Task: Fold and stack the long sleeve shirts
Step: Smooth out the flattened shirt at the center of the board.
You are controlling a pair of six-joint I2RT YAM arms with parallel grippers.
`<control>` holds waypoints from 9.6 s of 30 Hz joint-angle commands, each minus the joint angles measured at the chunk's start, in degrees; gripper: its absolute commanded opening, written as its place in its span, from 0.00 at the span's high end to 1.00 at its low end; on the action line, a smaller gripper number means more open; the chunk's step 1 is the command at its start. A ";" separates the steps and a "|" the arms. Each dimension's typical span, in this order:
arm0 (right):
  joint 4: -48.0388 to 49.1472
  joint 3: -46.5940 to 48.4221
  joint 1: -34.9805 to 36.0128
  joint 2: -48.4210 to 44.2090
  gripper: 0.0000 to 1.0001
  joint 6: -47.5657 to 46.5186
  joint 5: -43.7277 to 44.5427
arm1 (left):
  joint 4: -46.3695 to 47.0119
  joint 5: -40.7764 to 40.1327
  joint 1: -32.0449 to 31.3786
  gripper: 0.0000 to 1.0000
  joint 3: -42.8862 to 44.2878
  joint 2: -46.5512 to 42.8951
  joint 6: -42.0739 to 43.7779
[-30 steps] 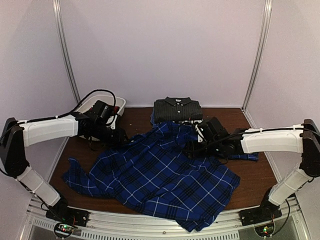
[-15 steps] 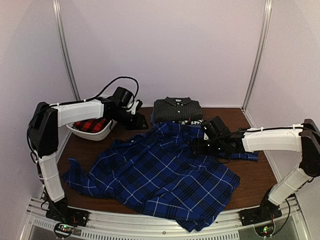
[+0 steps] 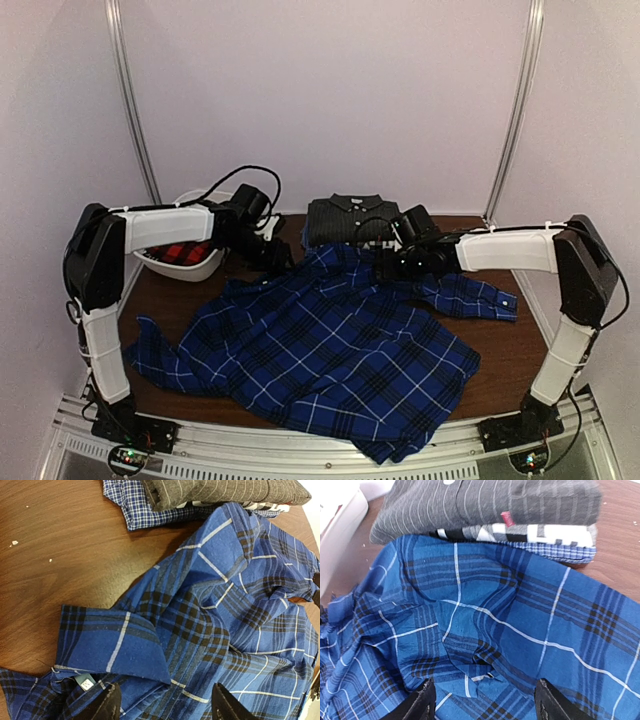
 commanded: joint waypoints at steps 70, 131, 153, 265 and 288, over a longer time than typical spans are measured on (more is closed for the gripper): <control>-12.53 -30.31 -6.58 -26.05 0.34 16.27 6.98 | -3.64 -1.38 11.02 1.00 16.36 8.23 0.18; -19.37 -21.68 -22.58 -33.50 0.38 4.17 7.45 | -7.38 -1.11 16.47 0.47 24.64 7.58 3.46; -16.94 -13.06 22.63 -15.40 0.31 0.93 2.52 | 2.43 -3.57 9.69 0.46 -31.41 -24.77 -9.20; -9.27 -8.47 41.69 -16.47 0.41 6.90 -8.92 | -11.50 -15.34 -3.82 0.56 -24.23 -32.35 -19.06; 1.24 -16.90 16.35 -5.84 0.50 3.76 -4.58 | 9.36 -9.87 -19.46 0.68 -50.29 -27.80 -37.33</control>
